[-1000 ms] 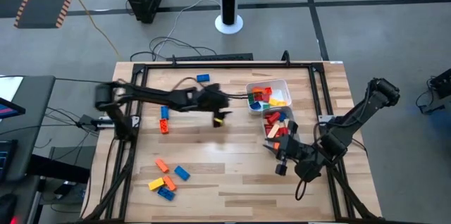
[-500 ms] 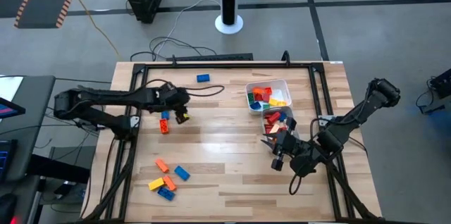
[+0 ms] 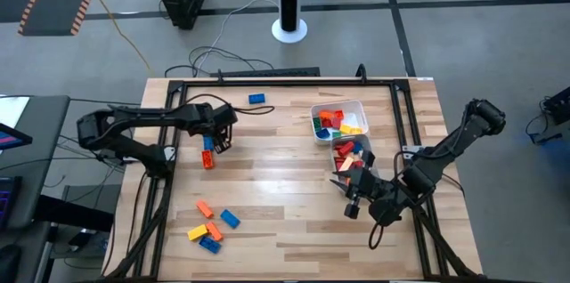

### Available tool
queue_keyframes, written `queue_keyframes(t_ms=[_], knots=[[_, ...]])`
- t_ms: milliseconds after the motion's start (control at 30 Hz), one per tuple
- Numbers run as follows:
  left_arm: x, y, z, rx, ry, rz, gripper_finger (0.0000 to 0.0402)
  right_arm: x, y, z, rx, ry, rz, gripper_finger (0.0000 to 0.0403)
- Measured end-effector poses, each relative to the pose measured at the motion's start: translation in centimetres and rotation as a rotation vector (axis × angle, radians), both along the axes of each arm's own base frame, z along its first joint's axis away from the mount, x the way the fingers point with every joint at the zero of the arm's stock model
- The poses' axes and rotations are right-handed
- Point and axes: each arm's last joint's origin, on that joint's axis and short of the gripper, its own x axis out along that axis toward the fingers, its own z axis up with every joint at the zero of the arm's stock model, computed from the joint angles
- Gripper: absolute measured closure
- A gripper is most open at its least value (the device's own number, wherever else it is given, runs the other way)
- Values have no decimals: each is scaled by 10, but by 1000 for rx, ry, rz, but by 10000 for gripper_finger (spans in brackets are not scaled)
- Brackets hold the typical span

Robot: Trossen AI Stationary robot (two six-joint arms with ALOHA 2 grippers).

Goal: Sort blocks by size
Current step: Put the large red wooden block into the gray bin

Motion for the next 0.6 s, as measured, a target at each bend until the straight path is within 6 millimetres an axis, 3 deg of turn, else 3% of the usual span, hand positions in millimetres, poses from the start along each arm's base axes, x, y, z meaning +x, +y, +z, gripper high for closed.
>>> queue_keyframes(t_ms=[233,367,600], knots=[[-15,8,-17,-22,22,96,166,0,0,0,-2,1,0,280],[-13,10,-18,-7,-22,123,168,0,0,0,-9,2,5,280],[-17,8,-33,-32,18,155,239,1,0,1,-7,-1,5,280]])
